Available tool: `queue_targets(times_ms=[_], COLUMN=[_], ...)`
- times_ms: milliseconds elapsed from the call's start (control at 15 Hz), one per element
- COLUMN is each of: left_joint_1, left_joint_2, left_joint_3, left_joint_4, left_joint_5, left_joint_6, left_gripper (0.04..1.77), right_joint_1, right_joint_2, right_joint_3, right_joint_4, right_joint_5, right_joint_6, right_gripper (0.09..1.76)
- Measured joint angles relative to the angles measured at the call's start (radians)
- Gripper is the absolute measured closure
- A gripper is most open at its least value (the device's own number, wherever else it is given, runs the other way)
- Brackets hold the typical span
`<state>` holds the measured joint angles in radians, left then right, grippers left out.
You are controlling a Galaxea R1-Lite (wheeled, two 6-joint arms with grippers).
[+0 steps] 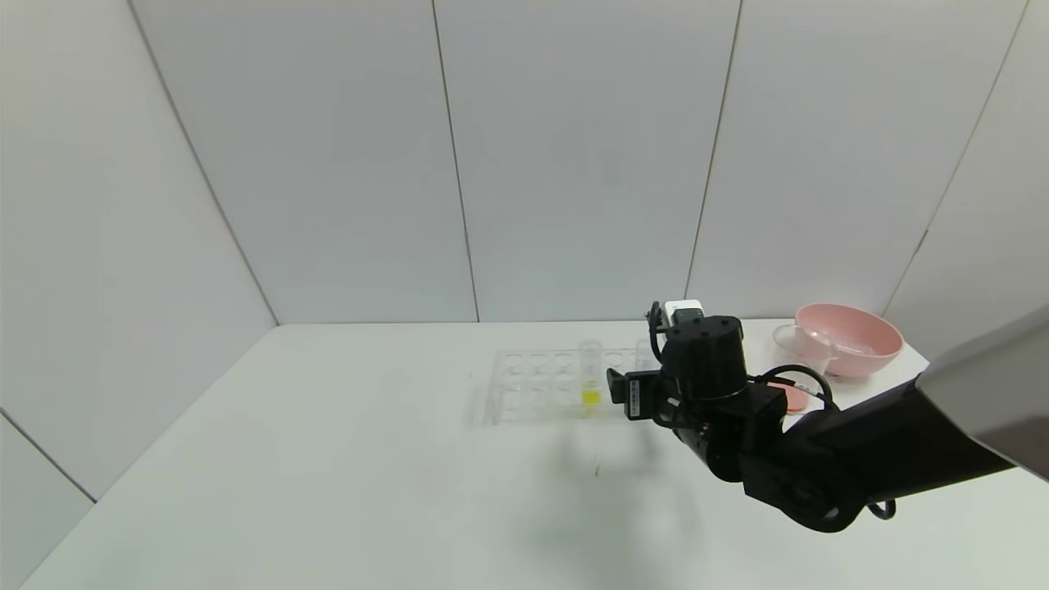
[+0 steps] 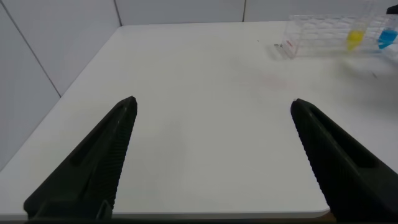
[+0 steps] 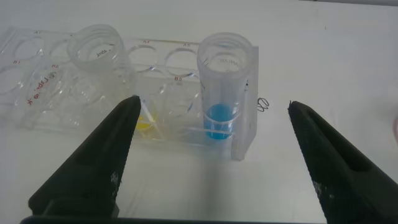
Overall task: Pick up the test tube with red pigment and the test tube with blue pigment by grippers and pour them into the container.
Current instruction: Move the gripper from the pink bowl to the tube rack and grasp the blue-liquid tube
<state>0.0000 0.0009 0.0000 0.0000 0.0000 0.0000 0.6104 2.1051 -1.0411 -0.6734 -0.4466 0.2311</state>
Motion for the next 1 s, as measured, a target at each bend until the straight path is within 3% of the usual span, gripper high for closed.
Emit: queue_targets(times_ms=[1000], left_joint_1=[0.000], left_joint_2=[0.000], left_joint_3=[0.000], left_joint_4=[0.000], left_joint_5=[0.000], left_joint_6=[0.000], left_gripper=[0.05], right_joint_1=[-0.023], right_joint_2=[0.056], right_joint_3=[-0.033], right_joint_4=[-0.054], right_joint_5=[0.004], right_joint_6=[-0.041], right_gripper=[0.14])
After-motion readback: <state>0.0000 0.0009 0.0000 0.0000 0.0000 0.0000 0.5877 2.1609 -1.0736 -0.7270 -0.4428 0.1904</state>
